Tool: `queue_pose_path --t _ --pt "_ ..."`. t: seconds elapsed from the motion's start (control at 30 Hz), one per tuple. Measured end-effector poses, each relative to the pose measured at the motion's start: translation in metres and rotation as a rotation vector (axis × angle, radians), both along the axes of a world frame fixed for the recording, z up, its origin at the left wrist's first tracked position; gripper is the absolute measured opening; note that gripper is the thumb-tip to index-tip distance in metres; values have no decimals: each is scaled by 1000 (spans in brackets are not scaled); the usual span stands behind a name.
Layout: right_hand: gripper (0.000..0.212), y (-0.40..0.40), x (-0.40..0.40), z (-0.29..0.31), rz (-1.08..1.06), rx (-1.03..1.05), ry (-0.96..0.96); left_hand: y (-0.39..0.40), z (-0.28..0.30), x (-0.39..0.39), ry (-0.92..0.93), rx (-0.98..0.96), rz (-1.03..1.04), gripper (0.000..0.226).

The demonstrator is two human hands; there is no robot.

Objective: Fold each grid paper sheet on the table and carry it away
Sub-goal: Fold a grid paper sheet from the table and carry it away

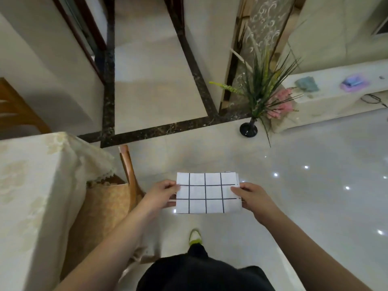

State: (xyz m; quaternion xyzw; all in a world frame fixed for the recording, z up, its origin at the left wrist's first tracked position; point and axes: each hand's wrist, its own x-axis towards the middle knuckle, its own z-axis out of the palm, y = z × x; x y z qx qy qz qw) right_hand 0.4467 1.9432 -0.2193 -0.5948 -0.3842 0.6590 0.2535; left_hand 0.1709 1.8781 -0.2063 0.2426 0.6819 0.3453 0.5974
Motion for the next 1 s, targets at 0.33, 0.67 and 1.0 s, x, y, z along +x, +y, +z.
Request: queue_pose_path --t 0.33,0.67,1.0 --pt "12 136 -63 16 125 39 -32 103 6 -52 31 15 70 17" --pt "9 291 -136 -10 349 29 -54 205 4 -92 59 -42 326 20" --pt "6 393 -243 -10 673 53 -52 243 3 -147 21 -49 704 20"
